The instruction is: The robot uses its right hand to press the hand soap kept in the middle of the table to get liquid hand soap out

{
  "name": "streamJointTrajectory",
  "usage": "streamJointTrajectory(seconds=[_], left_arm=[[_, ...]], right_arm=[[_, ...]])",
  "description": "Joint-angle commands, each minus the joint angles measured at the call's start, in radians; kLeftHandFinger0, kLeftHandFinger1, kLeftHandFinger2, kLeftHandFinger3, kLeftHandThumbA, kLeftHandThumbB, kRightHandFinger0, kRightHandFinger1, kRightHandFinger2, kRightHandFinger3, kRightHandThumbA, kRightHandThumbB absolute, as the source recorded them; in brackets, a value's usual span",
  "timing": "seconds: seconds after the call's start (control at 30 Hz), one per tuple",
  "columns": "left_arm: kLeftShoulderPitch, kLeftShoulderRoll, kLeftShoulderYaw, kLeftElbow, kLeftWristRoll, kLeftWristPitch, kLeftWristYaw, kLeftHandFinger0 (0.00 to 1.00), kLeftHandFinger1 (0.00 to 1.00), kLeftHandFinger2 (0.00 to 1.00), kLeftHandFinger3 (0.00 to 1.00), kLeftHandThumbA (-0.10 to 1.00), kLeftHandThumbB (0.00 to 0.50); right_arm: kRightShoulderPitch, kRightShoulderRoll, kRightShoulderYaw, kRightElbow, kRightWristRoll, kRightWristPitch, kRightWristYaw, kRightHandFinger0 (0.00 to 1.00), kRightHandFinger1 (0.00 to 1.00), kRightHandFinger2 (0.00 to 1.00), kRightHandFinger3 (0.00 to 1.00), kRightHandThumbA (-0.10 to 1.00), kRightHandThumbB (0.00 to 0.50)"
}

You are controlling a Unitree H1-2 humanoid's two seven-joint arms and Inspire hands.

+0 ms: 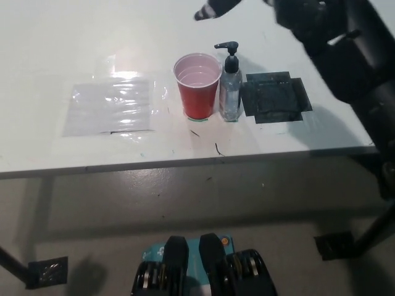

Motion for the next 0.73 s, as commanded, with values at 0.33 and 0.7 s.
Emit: streamJointTrajectory(seconds=[0.33,0.7], left_arm=[[0.02,0.009,0.033,-0.043,0.001,0.018,0.003,1.0,1.0,1.0,0.9,1.0,0.018],[0.025,0.007,0.044,-0.036,-0.003,0.018,0.003,1.0,1.0,1.0,0.92,1.0,0.03]], right_arm=[[0.235,-0.179,-0.194,-0.491,0.127,0.266,0.148,1.0,1.0,1.0,1.0,1.0,0.5],[0.564,-0.215,-0.372,-0.767,0.217,0.341,0.104,1.0,1.0,1.0,1.0,1.0,0.442]])
